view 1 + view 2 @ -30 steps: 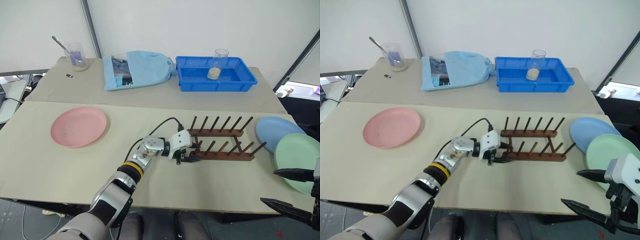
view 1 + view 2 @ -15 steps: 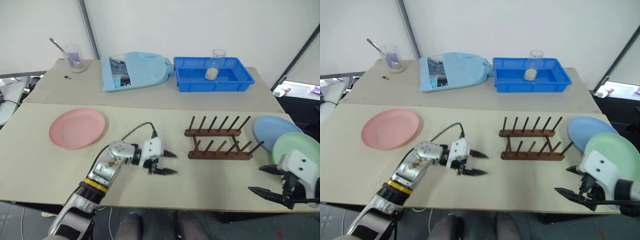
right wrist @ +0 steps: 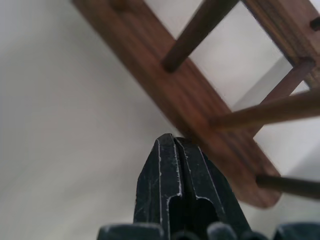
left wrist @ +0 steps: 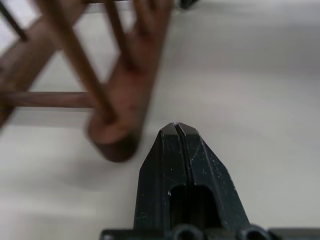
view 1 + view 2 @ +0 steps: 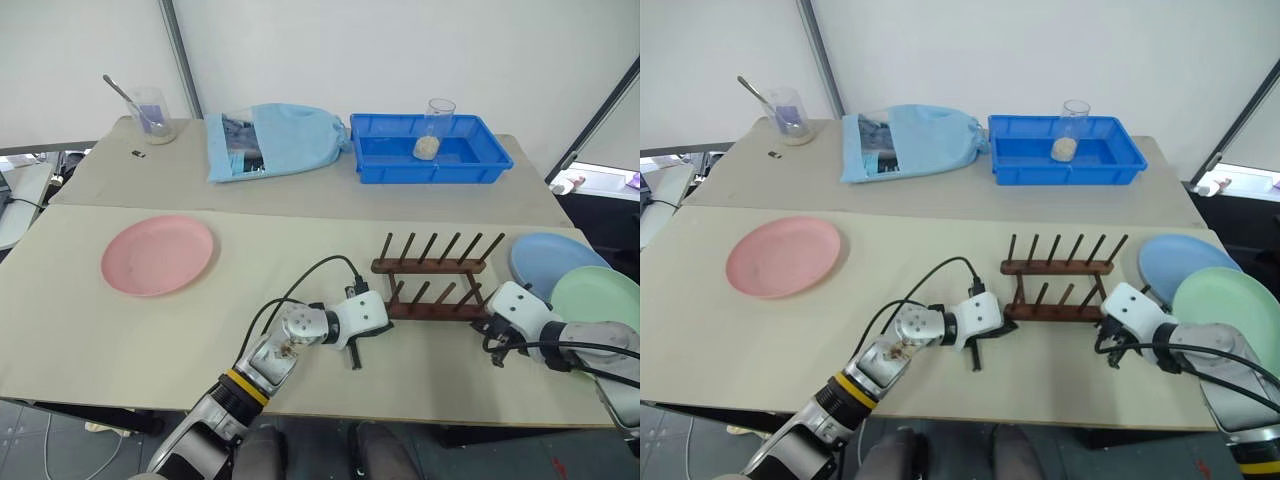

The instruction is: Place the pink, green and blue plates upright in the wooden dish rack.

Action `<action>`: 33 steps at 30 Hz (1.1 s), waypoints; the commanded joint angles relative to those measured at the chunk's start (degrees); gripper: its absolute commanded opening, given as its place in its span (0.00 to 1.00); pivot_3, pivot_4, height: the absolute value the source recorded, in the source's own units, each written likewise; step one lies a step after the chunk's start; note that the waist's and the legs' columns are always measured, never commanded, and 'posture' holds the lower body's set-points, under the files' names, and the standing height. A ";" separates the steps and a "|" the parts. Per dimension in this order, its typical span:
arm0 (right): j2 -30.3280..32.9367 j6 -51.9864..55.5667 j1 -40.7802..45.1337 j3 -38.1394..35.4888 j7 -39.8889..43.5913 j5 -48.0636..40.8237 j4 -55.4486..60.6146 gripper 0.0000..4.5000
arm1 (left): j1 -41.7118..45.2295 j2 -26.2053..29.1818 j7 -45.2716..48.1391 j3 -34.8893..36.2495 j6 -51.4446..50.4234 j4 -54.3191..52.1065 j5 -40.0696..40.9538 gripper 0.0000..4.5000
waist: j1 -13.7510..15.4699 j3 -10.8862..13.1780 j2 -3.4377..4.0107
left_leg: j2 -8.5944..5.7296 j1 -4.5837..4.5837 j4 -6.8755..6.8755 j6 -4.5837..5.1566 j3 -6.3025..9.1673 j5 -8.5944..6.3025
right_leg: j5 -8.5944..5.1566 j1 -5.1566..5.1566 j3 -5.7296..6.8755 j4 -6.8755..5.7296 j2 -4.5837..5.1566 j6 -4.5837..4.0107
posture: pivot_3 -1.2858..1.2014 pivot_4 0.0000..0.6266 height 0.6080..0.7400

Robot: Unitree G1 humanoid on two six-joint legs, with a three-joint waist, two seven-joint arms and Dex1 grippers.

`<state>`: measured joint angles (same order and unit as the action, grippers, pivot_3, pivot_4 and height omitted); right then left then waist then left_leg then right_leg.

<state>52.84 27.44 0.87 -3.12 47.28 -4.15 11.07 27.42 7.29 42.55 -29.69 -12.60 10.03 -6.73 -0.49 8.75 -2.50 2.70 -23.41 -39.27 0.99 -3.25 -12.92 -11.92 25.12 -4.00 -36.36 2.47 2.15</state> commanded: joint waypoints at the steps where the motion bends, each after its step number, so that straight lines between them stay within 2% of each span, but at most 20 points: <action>1: -0.18 -2.42 2.05 -0.40 -1.34 1.35 -1.83 0.02 | 2.08 -1.02 -2.91 0.99 1.29 1.86 -1.37 0.00 | -0.01 0.00 0.01 | 0.00 -0.01 0.00 0.00 0.00 0.00 | 0.01 0.01 0.00 0.00 0.01 0.01 | 0.52 0.24 0.67; 10: -2.16 -6.38 7.90 1.93 -2.17 3.52 -8.84 0.02 | 8.31 -3.64 -7.46 3.59 5.27 11.79 -1.92 0.00 | -0.27 0.00 0.01 | -0.01 0.00 0.00 0.01 -0.01 0.00 | 0.12 0.02 -0.01 -0.04 -0.01 0.19 | 0.52 0.24 0.67; 18: -2.06 -7.30 9.69 2.23 -0.87 3.54 -10.95 0.02 | 9.28 -4.45 -6.51 4.40 6.62 13.54 -1.25 0.00 | -0.19 -0.01 0.01 | -0.01 -0.05 0.00 0.01 0.00 0.00 | 0.17 0.03 0.00 -0.02 0.00 0.29 | 0.52 0.24 0.67; 21: -1.20 -6.09 7.53 0.22 0.67 1.57 -7.19 0.02 | 6.96 -2.98 -3.08 5.09 5.04 8.91 1.04 0.00 | -0.22 -0.01 0.02 | -0.02 -0.06 0.00 0.01 0.00 0.00 | 0.18 0.04 0.00 -0.02 0.00 0.31 | 0.52 0.24 0.67; 25: 1.72 -3.76 2.13 -4.29 3.93 -1.69 1.45 0.02 | 0.71 2.98 0.25 9.20 0.14 -4.04 5.24 0.00 | -0.54 -0.03 0.10 | 0.01 -0.08 0.02 0.06 -0.01 -0.04 | 0.05 0.16 -0.01 -0.28 0.01 0.29 | 0.52 0.24 0.67; 28: 3.72 0.41 -1.75 -8.61 8.50 -8.01 10.62 0.20 | -5.55 8.73 0.85 15.03 -5.35 -15.67 9.19 0.18 | -0.63 0.01 0.15 | 0.07 0.03 0.03 0.10 -0.01 -0.06 | -0.04 0.21 -0.01 -0.51 -0.04 0.20 | 0.52 0.24 0.67; 33: 3.68 5.43 0.87 -10.44 11.34 -17.83 20.29 0.58 | -18.20 14.06 -4.00 29.66 -13.58 -32.89 16.01 0.69 | -0.91 0.02 0.15 | 0.21 0.28 0.03 0.10 0.02 -0.06 | -0.18 0.10 0.07 -0.68 -0.10 -0.03 | 0.52 0.24 0.67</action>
<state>56.47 31.45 -0.22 -11.75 58.50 -18.81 28.50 10.27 21.27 40.55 -4.18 -23.99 -17.03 6.68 -1.40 8.77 -2.35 2.90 -23.12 -39.25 1.08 -3.24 -12.98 -12.22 25.22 -3.94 -37.04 2.39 1.91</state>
